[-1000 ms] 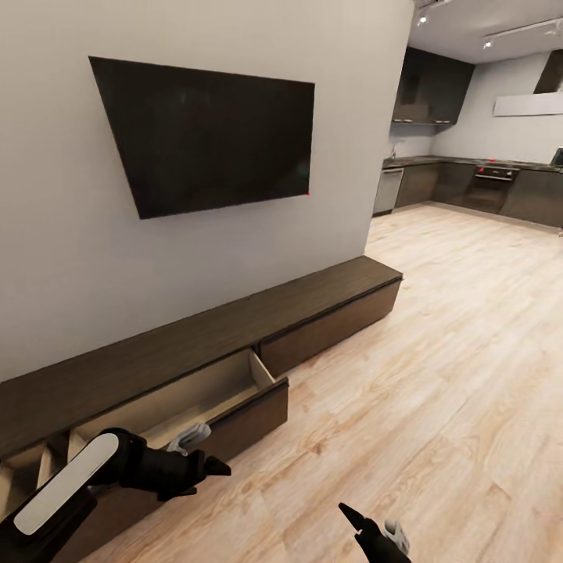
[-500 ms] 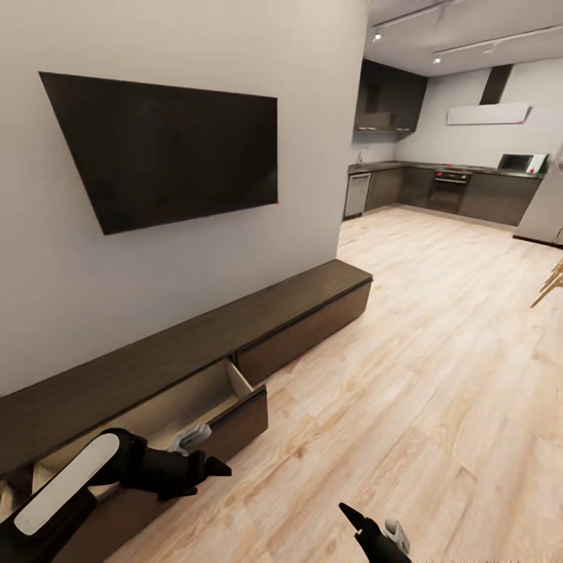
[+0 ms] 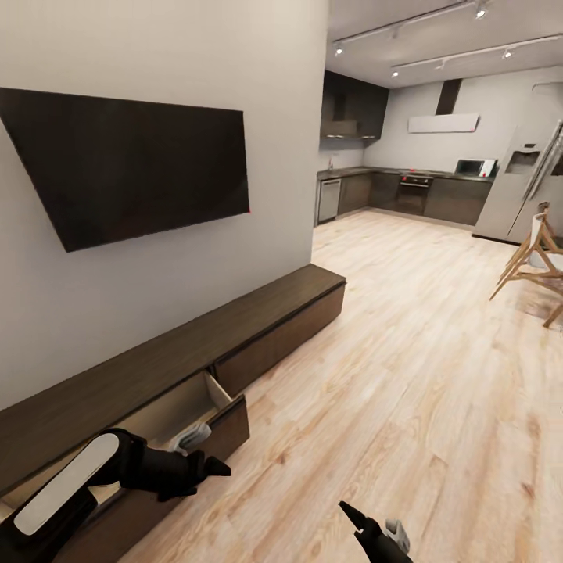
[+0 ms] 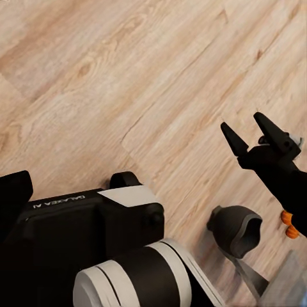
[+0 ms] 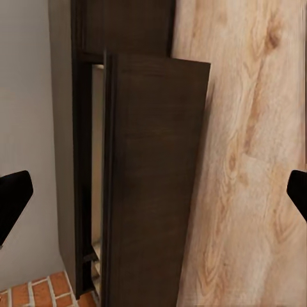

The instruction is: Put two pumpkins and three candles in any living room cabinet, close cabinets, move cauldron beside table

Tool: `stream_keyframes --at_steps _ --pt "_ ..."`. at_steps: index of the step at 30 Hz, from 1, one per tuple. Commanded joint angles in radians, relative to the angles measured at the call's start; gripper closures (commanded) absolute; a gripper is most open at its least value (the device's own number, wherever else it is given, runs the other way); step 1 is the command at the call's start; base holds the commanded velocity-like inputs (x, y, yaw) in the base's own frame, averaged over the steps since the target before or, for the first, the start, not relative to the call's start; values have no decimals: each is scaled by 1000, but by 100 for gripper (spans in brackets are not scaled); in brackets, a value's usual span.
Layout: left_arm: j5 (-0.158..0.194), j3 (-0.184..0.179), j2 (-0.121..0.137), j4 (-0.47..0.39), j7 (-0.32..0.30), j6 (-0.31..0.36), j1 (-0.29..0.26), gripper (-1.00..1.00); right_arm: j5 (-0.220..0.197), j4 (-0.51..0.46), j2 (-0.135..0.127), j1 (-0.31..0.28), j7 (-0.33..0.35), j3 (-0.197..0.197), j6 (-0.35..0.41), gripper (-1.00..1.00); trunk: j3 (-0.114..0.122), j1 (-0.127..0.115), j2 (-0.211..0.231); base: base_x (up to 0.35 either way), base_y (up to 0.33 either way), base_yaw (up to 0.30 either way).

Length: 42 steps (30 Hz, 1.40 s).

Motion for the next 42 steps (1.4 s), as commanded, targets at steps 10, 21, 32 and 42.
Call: stream_keyframes --at_steps 10,21,32,42 --pt "10 0 1 3 10 -1 -1 -100 -12 8 0 -1 5 5 11 -100 42 -38 70 0 0 -220" --pt "0 2 3 11 11 -1 0 -100 -12 10 0 -1 4 4 9 -100 90 -81 147 0 0 -219" --pt "-161 1 -6 77 17 -3 -3 -100 -13 15 0 -1 -13 3 7 -100 138 -123 224 0 0 -219" --pt "-774 4 -325 410 11 -60 -40 -100 -79 15 -13 -1 -276 3 -52 -100 182 -161 294 0 0 -209"
